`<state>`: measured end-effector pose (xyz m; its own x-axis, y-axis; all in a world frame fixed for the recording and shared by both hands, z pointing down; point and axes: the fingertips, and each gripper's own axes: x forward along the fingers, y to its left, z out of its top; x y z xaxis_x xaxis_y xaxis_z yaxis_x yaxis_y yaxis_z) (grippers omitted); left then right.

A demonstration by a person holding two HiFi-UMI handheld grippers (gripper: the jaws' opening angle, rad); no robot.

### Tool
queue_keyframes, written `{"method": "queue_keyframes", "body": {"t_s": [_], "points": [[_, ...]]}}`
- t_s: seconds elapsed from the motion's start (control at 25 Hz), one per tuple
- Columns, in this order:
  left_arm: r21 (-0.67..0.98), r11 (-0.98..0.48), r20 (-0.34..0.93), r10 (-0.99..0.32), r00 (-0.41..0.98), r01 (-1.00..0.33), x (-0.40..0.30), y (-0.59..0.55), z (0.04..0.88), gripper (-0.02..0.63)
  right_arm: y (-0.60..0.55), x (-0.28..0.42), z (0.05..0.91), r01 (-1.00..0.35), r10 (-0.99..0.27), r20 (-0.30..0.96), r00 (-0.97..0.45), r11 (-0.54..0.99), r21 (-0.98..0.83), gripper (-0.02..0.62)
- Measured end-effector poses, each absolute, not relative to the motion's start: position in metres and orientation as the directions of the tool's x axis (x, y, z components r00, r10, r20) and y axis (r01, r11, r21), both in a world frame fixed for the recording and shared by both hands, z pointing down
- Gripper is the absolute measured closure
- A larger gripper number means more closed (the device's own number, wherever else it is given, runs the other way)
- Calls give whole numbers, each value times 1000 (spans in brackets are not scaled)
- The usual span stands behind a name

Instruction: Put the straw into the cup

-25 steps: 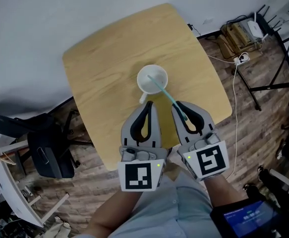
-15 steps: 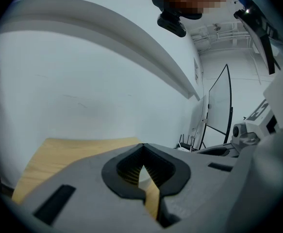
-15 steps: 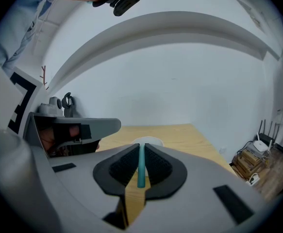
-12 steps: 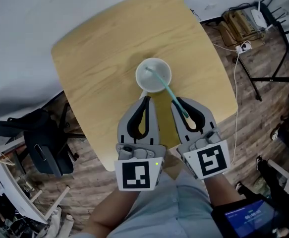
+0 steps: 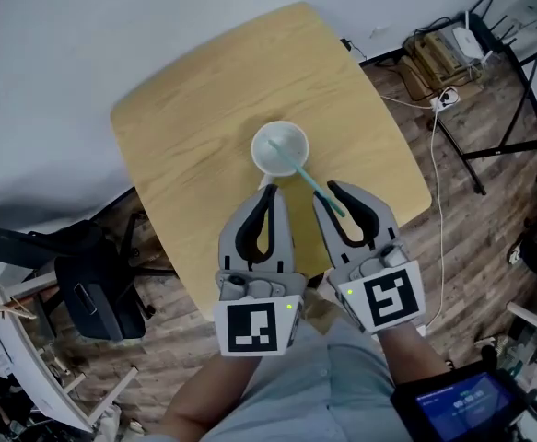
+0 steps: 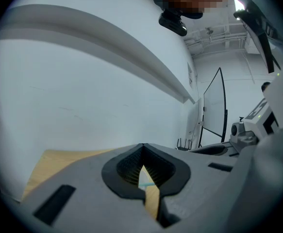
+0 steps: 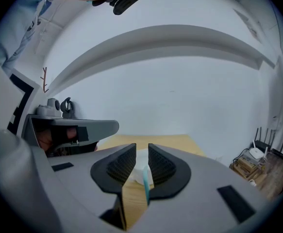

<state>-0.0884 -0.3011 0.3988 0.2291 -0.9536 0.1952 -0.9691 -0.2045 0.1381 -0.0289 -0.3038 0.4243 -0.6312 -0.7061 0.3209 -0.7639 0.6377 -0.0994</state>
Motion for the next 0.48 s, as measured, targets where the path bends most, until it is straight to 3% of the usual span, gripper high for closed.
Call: {"method": "queue_keyframes", "body": {"t_s": [0.32, 0.48], "points": [[53, -261, 69, -962, 265, -964, -63, -266, 330, 609, -275, -8, 353, -787, -768, 188, -612, 615, -49, 523], [28, -286, -2, -958, 286, -958, -50, -246, 294, 609, -258, -3, 314, -788, -783, 101, -614, 615, -19, 566]]}}
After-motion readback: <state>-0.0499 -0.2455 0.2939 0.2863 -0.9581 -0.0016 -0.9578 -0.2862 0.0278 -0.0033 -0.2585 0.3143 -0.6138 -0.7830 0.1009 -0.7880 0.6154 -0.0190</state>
